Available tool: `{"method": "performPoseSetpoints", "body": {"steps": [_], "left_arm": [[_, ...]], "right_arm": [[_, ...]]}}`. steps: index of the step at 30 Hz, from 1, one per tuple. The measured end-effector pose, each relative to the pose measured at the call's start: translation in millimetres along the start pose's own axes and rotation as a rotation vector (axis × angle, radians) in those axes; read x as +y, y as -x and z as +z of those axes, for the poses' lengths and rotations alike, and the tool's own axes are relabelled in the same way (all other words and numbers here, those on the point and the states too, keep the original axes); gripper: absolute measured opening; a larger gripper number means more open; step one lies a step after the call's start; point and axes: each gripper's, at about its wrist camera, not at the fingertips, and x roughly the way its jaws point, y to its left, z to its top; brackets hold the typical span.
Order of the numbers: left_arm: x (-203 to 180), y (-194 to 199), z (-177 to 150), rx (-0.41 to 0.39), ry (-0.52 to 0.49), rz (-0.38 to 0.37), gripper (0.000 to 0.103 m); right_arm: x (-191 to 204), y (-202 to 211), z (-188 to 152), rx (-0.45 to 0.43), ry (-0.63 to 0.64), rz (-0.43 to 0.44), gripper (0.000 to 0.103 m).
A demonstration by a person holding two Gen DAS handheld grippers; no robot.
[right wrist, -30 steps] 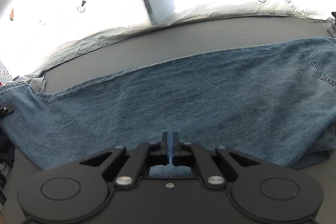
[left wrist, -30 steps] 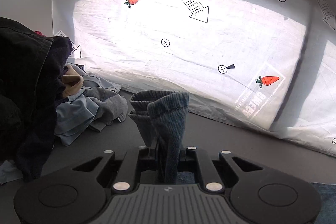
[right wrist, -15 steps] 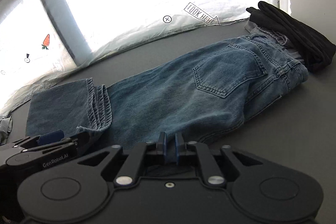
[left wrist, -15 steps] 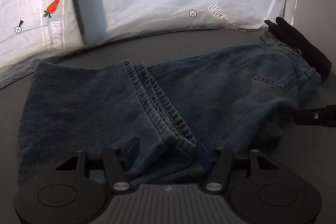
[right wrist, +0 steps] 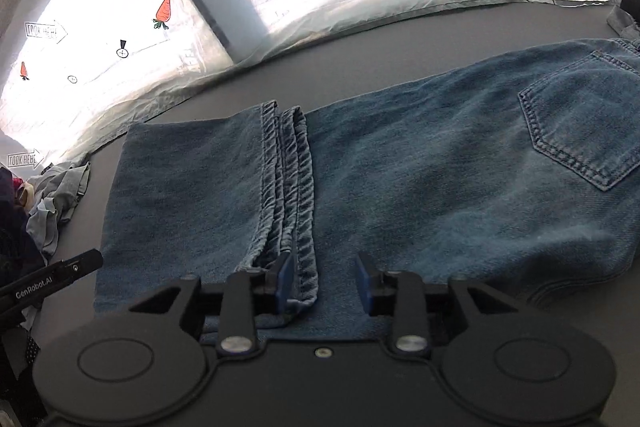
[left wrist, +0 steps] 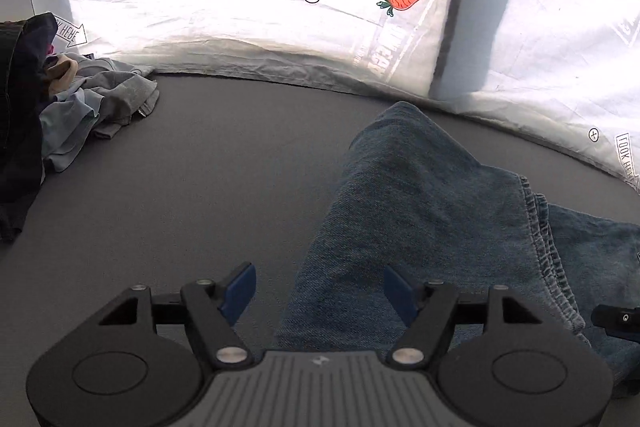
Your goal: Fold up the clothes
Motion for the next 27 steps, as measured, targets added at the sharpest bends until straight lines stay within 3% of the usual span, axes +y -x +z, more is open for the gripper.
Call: {"method": "performPoseSetpoints", "body": {"steps": [5,7,11,13,14,15,16,20,23,25,27], "left_arm": [[35.0,-16.4,-1.2,0.056,0.028,0.072,0.072],[38.6,-20.4,-4.3,0.073,0.035,0.071,0.072],[41.3,-26.7,-10.0,0.089,0.03,0.067,0.074],[42.1,-29.3,-11.6,0.091,0.032,0.068,0.077],[42.9,-30.5,-12.1,0.093,0.038,0.069,0.078],[44.0,-31.2,-12.8,0.096,0.047,0.07,0.079],[45.0,-31.5,-13.4,0.099,0.057,0.071,0.08],[48.6,-31.1,-14.5,0.104,0.083,0.063,0.085],[49.4,-28.9,-11.9,0.103,0.093,0.037,0.085],[47.7,-26.7,-8.5,0.097,0.088,0.026,0.084],[44.5,-25.8,-2.6,0.088,0.072,0.016,0.084]], "right_arm": [[8.5,-41.9,11.5,0.026,-0.11,0.035,0.052],[18.1,-53.0,15.0,0.009,-0.059,0.006,0.054],[46.1,-74.0,20.4,0.011,0.103,-0.04,0.074],[56.2,-79.3,19.4,0.007,0.139,-0.069,0.074],[59.9,-80.1,18.5,0.0,0.144,-0.087,0.068],[59.7,-79.7,18.7,0.01,0.134,-0.067,0.028],[58.2,-78.7,19.3,0.026,0.119,-0.034,0.012],[53.2,-44.2,25.6,-0.047,0.02,0.108,0.012],[52.6,0.9,26.7,-0.162,0.009,0.136,0.011],[47.2,15.1,25.3,-0.189,0.031,0.085,0.011],[40.1,-0.6,21.8,-0.123,0.109,-0.028,0.012]]}}
